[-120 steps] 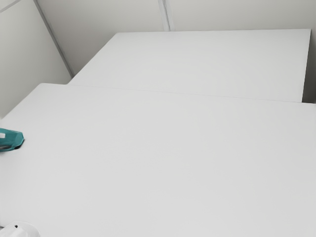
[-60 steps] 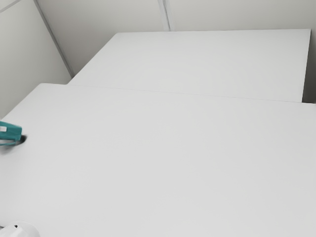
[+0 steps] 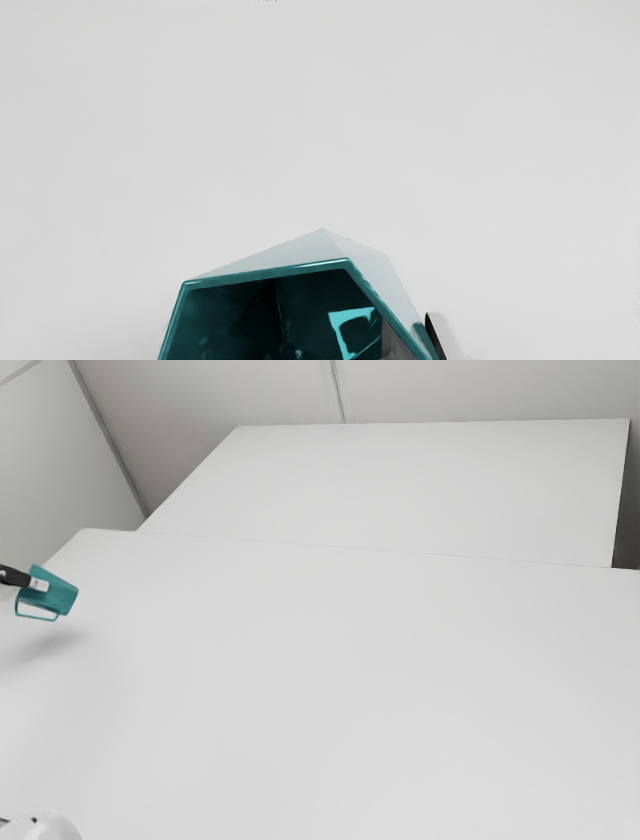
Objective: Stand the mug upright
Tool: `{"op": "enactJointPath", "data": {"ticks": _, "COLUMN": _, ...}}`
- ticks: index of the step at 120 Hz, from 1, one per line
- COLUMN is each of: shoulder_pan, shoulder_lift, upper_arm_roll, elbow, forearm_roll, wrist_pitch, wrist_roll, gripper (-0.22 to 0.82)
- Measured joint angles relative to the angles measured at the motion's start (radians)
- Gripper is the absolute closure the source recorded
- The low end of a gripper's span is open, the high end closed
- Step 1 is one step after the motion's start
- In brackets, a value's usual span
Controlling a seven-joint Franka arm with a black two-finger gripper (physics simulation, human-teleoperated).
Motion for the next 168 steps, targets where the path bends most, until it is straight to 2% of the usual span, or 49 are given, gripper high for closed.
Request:
{"op": "enactJointPath", "data": {"ticks": 17, "shoulder_pan": -0.050, "shoulder_lift": -0.135, "upper_arm_roll": -0.029, "elbow": -0.175, "forearm_roll": 0.038, "wrist_pitch": 0.115, "wrist_roll": -0.007, "gripper": 0.78}}
{"op": "enactJointPath", "data": {"ticks": 31, "shoulder_pan": -0.125, "shoulder_lift": -0.205, "upper_arm_roll": -0.037, "elbow": -0.256, "forearm_roll": 0.119, "wrist_pitch": 0.191, "wrist_roll": -0.041, "gripper": 0.78}}
{"op": "enactJointPath", "data": {"ticks": 58, "shoulder_pan": -0.152, "shoulder_lift": -0.299, "upper_arm_roll": -0.193, "elbow": -0.380, "forearm_roll": 0.265, "wrist_pitch": 0.296, "wrist_roll": -0.163, "gripper": 0.78}}
{"op": "enactJointPath", "data": {"ticks": 80, "shoulder_pan": -0.160, "shoulder_lift": -0.355, "upper_arm_roll": -0.304, "elbow": -0.474, "forearm_roll": 0.344, "wrist_pitch": 0.354, "wrist_roll": -0.296, "gripper": 0.78}}
{"op": "enactJointPath", "data": {"ticks": 103, "shoulder_pan": -0.223, "shoulder_lift": -0.386, "upper_arm_roll": -0.342, "elbow": -0.543, "forearm_roll": 0.414, "wrist_pitch": 0.393, "wrist_roll": -0.447, "gripper": 0.78}}
{"op": "enactJointPath", "data": {"ticks": 137, "shoulder_pan": -0.236, "shoulder_lift": -0.460, "upper_arm_roll": -0.454, "elbow": -0.646, "forearm_roll": 0.458, "wrist_pitch": 0.454, "wrist_roll": -0.644, "gripper": 0.78}}
{"op": "enactJointPath", "data": {"ticks": 168, "shoulder_pan": -0.253, "shoulder_lift": -0.489, "upper_arm_roll": -0.489, "elbow": -0.729, "forearm_roll": 0.463, "wrist_pitch": 0.531, "wrist_roll": -0.771, "gripper": 0.78}}
